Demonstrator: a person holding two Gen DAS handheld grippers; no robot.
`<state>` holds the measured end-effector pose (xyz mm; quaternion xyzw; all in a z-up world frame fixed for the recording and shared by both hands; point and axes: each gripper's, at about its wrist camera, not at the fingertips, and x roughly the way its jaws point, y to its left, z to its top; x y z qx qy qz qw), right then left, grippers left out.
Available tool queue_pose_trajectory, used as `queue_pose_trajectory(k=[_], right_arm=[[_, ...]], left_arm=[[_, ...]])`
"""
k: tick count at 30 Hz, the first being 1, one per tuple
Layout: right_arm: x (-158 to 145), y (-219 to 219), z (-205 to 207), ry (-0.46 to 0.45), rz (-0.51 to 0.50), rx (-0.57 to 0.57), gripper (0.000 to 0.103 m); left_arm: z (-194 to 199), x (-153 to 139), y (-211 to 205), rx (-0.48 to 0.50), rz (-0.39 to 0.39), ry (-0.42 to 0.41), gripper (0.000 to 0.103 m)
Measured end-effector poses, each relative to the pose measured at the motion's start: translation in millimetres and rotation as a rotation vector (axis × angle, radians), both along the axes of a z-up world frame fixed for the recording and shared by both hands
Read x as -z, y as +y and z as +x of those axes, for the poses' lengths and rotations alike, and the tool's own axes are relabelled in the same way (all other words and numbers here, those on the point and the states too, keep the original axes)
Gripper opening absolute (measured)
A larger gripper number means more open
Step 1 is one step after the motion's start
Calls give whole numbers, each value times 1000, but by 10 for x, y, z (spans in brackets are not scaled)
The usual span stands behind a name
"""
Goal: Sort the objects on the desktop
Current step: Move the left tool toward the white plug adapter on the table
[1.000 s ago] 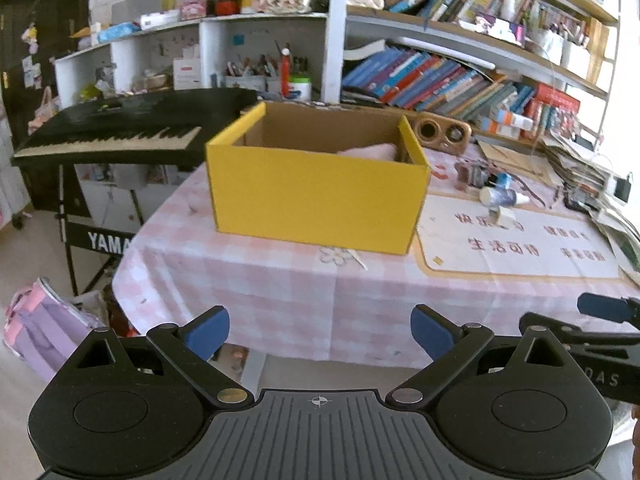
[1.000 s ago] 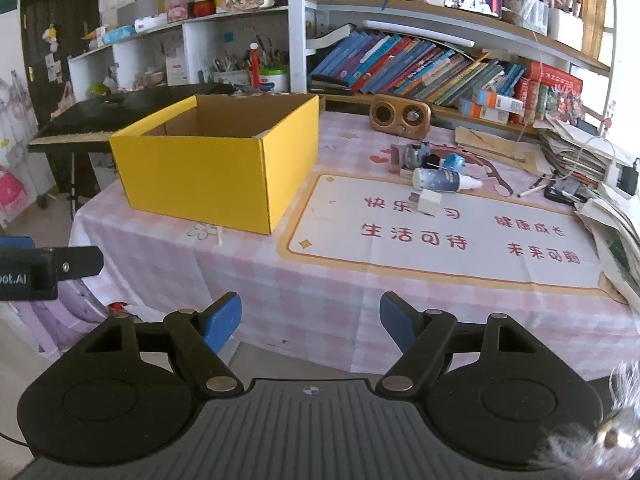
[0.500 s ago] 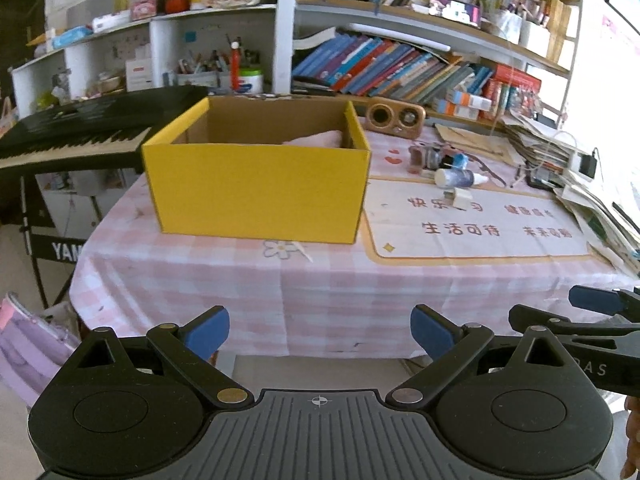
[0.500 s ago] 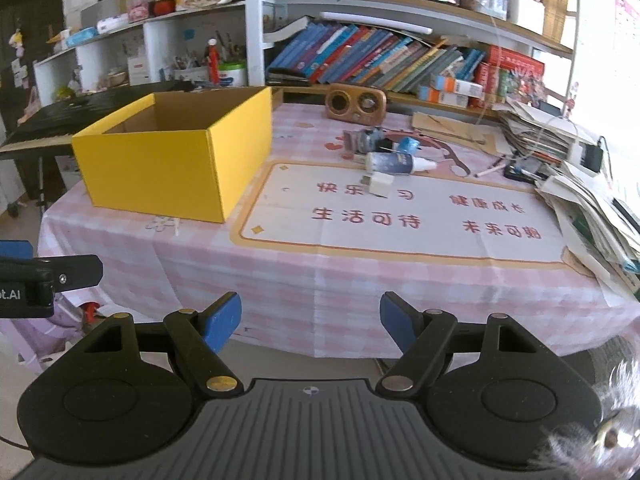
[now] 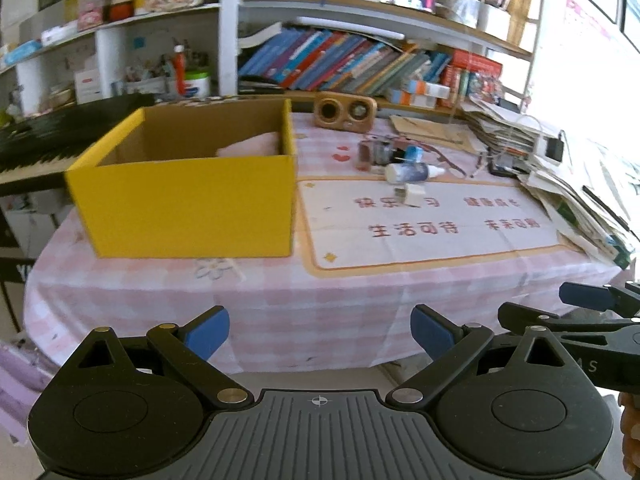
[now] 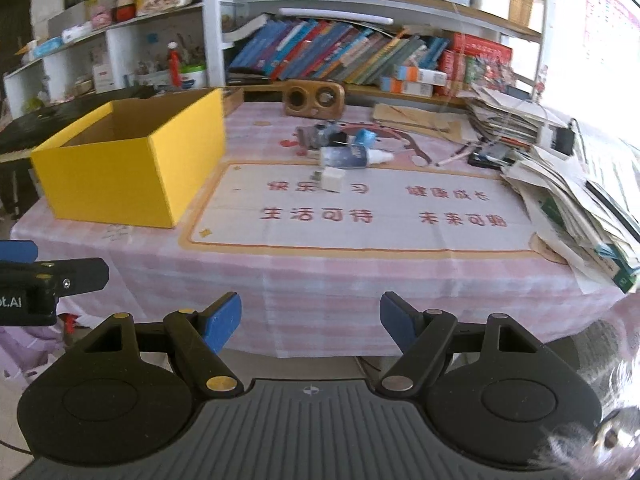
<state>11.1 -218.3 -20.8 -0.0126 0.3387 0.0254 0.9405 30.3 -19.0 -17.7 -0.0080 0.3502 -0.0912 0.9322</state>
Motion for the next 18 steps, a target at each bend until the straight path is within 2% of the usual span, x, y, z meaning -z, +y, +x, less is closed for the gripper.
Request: queue_pose_trajectory(k=[18], right_arm=[[63,-619,414,35,-1,113,75]], left_arm=[[564,79,-673,139,-5,23,99]])
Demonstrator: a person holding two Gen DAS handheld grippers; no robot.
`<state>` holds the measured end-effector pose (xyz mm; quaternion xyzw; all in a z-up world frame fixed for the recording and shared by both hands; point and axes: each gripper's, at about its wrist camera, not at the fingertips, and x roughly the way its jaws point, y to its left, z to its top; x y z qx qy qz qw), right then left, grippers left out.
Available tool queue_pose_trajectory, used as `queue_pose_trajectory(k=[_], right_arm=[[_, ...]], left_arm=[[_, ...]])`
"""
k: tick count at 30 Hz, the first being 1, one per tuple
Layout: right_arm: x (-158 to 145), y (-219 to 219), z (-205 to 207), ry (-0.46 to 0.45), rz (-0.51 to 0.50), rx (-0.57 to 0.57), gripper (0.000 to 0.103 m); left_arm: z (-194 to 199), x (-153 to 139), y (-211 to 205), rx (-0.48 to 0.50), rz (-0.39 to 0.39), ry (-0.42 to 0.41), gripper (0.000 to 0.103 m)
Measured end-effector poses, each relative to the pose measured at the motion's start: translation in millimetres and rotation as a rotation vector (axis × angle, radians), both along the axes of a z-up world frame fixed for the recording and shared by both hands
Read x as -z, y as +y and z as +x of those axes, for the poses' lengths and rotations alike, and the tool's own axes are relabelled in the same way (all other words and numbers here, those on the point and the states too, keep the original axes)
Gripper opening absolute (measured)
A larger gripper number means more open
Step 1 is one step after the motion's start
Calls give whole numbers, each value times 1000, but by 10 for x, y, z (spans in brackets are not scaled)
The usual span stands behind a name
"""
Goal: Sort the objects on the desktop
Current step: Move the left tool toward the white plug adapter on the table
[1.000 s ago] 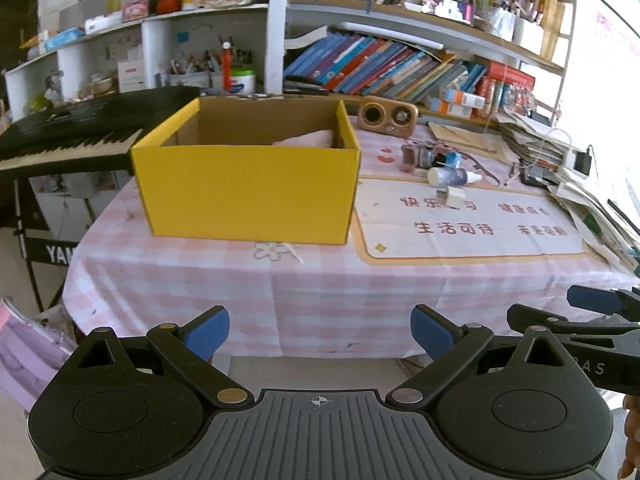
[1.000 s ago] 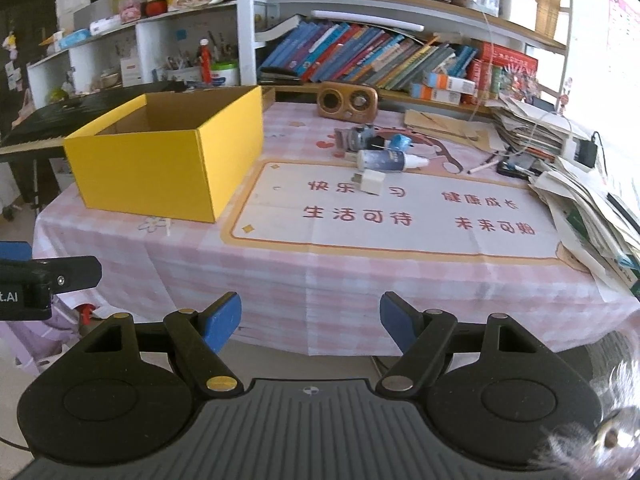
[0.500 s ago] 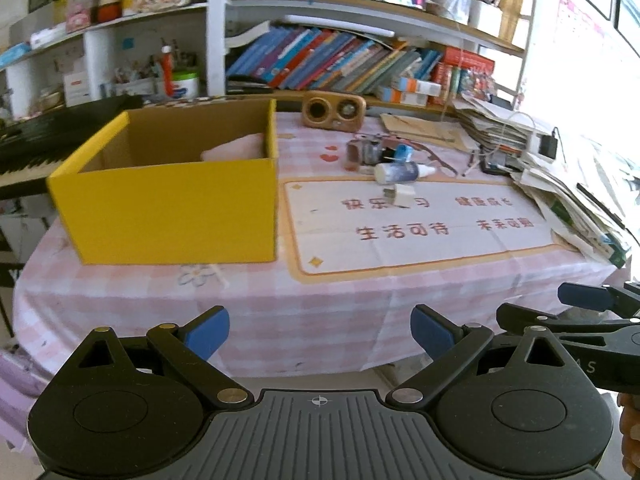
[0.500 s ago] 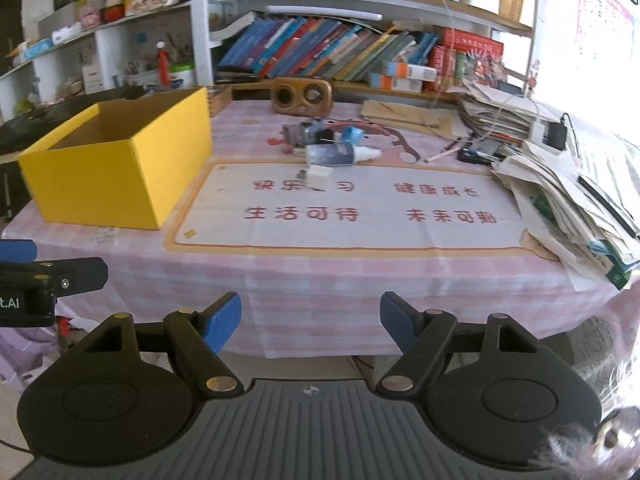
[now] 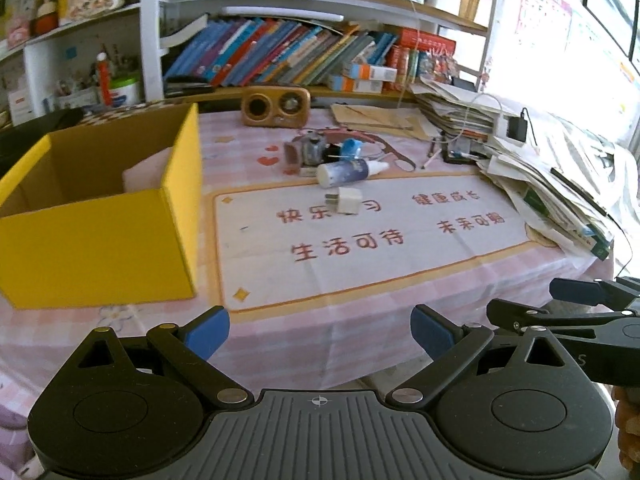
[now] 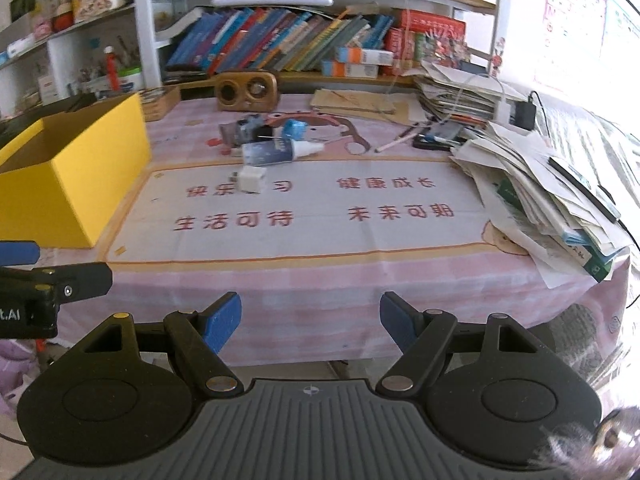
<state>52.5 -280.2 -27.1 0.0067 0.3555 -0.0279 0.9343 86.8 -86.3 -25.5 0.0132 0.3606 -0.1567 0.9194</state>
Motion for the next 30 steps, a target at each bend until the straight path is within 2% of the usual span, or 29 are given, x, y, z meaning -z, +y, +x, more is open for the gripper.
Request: queue_pose_trajectory(k=[10,30], right_arm=[[-10,-311,430,0,9,3,75],[0,-831,1347,8,41,-130,74]], left_arm=[[376,-1,-324,14,-3,6,99],[1029,87,-753,-124,4,35,97]])
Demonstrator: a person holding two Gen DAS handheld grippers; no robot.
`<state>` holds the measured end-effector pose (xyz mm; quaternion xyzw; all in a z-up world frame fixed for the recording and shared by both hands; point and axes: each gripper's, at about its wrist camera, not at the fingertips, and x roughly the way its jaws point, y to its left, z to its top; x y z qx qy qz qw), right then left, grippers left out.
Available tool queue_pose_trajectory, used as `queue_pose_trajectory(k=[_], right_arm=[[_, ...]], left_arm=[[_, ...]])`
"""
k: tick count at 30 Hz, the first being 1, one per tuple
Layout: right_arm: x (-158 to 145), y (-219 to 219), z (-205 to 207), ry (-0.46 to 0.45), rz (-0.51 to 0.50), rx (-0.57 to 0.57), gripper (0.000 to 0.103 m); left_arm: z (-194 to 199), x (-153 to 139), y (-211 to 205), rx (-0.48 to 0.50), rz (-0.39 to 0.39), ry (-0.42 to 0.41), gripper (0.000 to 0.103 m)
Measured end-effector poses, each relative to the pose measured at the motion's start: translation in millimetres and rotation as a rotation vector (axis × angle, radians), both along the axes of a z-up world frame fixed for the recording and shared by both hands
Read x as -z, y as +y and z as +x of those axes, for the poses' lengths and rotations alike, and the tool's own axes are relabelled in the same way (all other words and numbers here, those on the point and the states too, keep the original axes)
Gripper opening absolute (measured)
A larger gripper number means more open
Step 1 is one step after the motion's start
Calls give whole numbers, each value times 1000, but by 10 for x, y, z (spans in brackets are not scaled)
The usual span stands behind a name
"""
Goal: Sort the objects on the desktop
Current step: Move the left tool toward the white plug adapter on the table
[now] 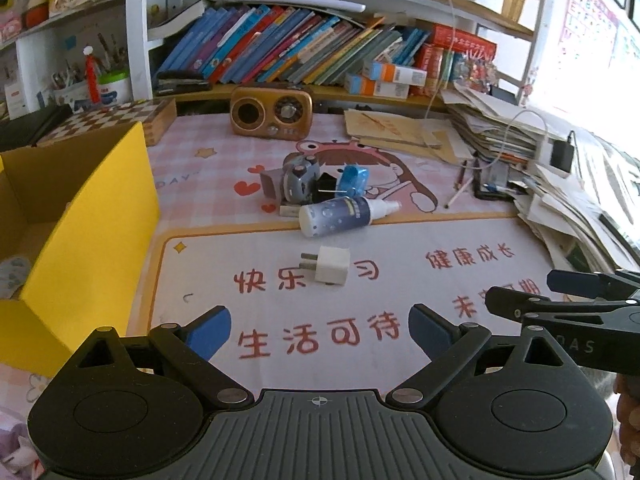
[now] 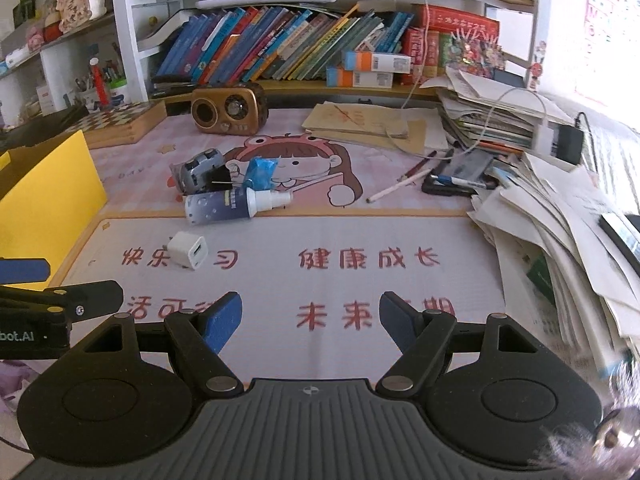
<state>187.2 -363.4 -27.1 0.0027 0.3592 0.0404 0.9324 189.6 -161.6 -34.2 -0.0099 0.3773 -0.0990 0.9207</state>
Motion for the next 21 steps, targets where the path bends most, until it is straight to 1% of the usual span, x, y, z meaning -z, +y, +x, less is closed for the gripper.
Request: queue_pose_trajectory(k=[4,7,16,21], right_arm=[[28,-72,166,5,3,-18,74],[38,-119,294,3,6,-26,74],[73,-206,574,10,1,-59,74],[107,-252,692,23,10,-65,74]], left_arm=[[157,76,-69,-16,13,6,93],[281,144,-118,-23,19,7,93],[661,376,-261,-9,29,20,91],[785,462,-289,-6,44,42,86]])
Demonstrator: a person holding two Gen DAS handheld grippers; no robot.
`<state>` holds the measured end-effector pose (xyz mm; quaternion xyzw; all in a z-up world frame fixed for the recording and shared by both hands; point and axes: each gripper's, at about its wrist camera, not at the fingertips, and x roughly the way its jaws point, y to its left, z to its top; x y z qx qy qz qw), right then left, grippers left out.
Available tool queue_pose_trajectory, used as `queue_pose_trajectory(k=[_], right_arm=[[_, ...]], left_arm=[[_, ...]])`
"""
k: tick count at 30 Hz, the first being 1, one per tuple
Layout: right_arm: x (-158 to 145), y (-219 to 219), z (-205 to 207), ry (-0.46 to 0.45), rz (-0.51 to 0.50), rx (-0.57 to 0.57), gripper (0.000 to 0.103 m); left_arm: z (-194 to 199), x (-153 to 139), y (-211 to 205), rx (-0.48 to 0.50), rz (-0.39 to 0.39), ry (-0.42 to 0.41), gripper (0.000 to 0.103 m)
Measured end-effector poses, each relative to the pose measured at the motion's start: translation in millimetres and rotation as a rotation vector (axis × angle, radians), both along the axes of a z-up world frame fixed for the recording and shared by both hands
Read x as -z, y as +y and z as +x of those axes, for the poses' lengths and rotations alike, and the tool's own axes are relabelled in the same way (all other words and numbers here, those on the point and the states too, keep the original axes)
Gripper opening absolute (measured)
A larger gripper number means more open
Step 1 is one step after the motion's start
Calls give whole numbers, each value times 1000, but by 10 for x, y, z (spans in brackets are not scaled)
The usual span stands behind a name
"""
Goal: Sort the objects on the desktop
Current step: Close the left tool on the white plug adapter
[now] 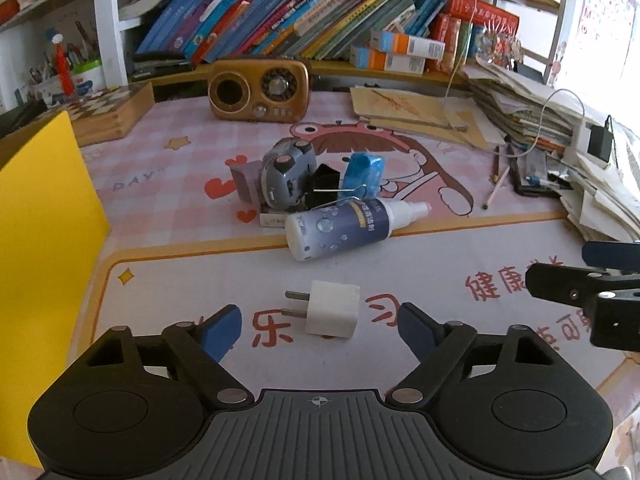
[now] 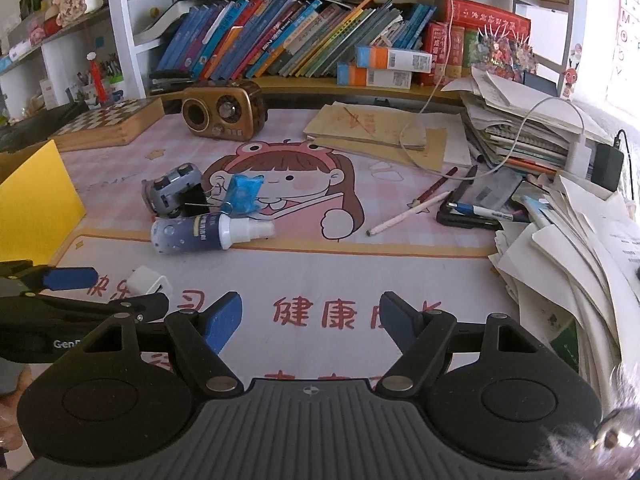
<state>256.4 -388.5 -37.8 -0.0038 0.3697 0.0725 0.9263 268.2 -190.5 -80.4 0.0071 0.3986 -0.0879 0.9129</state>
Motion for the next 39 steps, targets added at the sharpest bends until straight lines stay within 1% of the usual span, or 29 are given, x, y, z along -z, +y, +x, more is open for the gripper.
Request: queue_pose_trajectory(k=[5,9,13,17,19,22,23,27,29,34,38,39], right_arm=[[30,-25,82,10,10,-4,74],[41,-37,127,15,19,-10,74],[47,-46,160,16,22,-21,74],[49,-50,182,16,26,-33,74],[50,-50,187,17,27,-37,74],[49,-53,191,15,29,-43,74],[46,-53,195,14,30,-45,74],[31,-24,227,6,36,-73,74],[17,15,270,-3,39,-111,74],[2,196,492,-17,12,-266,74],[23,381,709,-31,-29,-424,71],[32,426,755,-35,-42,-470,67]], left_arm=[[88,33,-29,7,6,5,85],[143,79,-62,19,14,20,77],[170,104,-66,20,9,31,72],[185,109,-82,22,15,28,70],[189,112,-88,24,20,23,68],[189,107,-84,18,32,15,53],[184,100,-72,14,28,14,42],[145,62,-42,21,8,27,41],[99,10,-14,17,-4,22,41],[-51,-172,118,-24,-25,7,42],[-200,-286,261,-72,-42,11,42],[-244,-317,282,-80,-45,9,42]])
